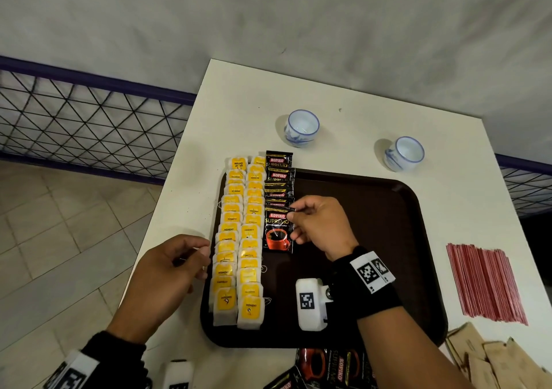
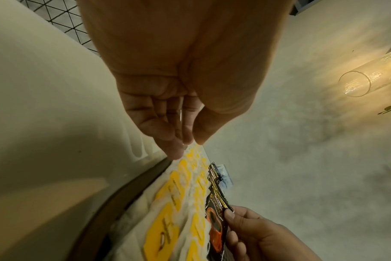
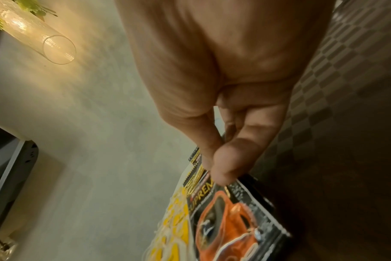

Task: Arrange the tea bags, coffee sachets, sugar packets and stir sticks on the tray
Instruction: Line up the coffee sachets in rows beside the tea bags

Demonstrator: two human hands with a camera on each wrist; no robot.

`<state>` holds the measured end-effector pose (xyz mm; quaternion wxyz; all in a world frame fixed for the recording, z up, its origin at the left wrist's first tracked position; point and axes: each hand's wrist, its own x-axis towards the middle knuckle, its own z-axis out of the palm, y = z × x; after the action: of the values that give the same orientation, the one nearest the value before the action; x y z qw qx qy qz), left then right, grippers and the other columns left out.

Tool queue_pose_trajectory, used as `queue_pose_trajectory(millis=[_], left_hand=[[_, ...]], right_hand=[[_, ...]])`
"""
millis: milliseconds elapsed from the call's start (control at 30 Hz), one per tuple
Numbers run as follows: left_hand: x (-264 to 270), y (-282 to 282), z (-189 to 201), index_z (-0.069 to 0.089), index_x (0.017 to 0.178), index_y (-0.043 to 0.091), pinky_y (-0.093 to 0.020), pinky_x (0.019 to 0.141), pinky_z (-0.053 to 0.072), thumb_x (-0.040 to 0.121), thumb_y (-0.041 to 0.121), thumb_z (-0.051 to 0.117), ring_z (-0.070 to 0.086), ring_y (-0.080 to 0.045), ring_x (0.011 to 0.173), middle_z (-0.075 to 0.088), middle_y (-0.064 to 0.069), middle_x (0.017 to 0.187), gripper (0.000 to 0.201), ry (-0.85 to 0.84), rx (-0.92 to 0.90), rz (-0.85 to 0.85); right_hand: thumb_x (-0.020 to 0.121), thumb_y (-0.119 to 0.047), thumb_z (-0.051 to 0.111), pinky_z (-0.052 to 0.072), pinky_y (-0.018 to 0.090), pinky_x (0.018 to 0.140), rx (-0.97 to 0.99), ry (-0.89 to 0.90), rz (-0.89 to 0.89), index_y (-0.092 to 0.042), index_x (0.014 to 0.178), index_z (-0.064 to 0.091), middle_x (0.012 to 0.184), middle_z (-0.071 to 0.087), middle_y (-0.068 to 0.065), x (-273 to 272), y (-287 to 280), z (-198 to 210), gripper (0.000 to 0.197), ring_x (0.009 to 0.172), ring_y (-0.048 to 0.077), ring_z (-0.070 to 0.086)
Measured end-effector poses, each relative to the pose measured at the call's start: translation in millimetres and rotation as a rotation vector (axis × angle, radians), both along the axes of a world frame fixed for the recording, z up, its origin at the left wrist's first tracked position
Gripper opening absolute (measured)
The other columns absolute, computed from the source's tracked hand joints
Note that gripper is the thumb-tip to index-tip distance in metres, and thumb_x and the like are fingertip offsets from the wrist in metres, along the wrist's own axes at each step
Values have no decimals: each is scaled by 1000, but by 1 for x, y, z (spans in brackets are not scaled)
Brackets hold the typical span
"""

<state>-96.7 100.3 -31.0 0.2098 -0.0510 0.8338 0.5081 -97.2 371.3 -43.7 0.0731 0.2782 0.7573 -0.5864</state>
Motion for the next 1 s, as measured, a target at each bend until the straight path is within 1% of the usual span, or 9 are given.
queue_pose_trajectory(millis=[100, 333, 467, 567, 700, 800, 900, 967, 1000], left_hand=[[0, 0, 0, 74, 94, 27, -21, 52, 51, 95, 17, 67, 71, -7, 65, 75, 13, 76, 12, -2, -7, -4], [1, 0, 1, 75, 93, 27, -28, 54, 53, 94, 17, 68, 71, -10, 64, 76, 9, 76, 12, -5, 2, 13], [1, -1, 4, 74, 93, 28, -26, 54, 52, 94, 18, 68, 70, -8, 64, 75, 10, 76, 12, 1, 0, 12], [3, -3, 8, 75, 94, 28, -30, 56, 53, 93, 18, 68, 71, -12, 65, 77, 6, 78, 12, -8, 10, 37], [13, -5, 20, 74, 92, 28, -32, 59, 53, 92, 17, 68, 72, -17, 69, 77, 4, 79, 13, 19, 20, 15], [30, -5, 30, 75, 90, 28, -30, 65, 53, 92, 21, 70, 71, -7, 69, 76, 11, 79, 8, 21, 11, -105], [55, -3, 36, 75, 92, 34, -22, 72, 51, 89, 35, 73, 69, 5, 81, 75, 22, 85, 4, 18, -70, -332], [77, 1, 36, 75, 92, 36, -17, 75, 50, 85, 42, 75, 67, 6, 86, 75, 21, 89, 9, 19, -95, -467], [86, 5, 35, 74, 93, 36, -15, 73, 50, 85, 42, 76, 67, 5, 85, 74, 20, 89, 10, 12, -100, -526]], right_hand=[[89, -1, 71, 51, 27, 45, 15, -1, -1, -17, 87, 65, 66, 65, 1, 0, -1, 1, 17, 50, 24, 65], [88, -1, 71, 55, 32, 48, 40, 0, -26, -7, 91, 63, 58, 65, 1, -1, -4, 2, 11, 49, 24, 66], [87, -2, 73, 57, 36, 51, 50, 2, -48, -8, 92, 60, 66, 65, 7, 0, -4, 5, 15, 51, 27, 67], [87, -3, 73, 56, 33, 50, 57, 11, -60, -8, 93, 58, 72, 63, 13, 2, -2, 13, 17, 50, 24, 66], [88, -4, 72, 54, 31, 49, 77, 50, -53, -9, 91, 58, 69, 62, 11, 25, 5, 31, 15, 53, 27, 68], [89, -2, 71, 52, 29, 44, 76, 57, -61, -4, 91, 60, 67, 60, 9, 63, 10, 44, 11, 51, 25, 66], [89, 0, 69, 51, 29, 43, 94, 2, -47, 0, 92, 61, 68, 61, 14, 112, 12, 52, 8, 52, 25, 66], [89, -1, 70, 51, 30, 45, 104, -50, -35, -2, 92, 63, 69, 64, 16, 146, 11, 52, 7, 53, 26, 66], [89, -3, 70, 51, 30, 45, 113, -73, -19, -5, 91, 64, 68, 66, 14, 161, 10, 52, 7, 54, 26, 66]])
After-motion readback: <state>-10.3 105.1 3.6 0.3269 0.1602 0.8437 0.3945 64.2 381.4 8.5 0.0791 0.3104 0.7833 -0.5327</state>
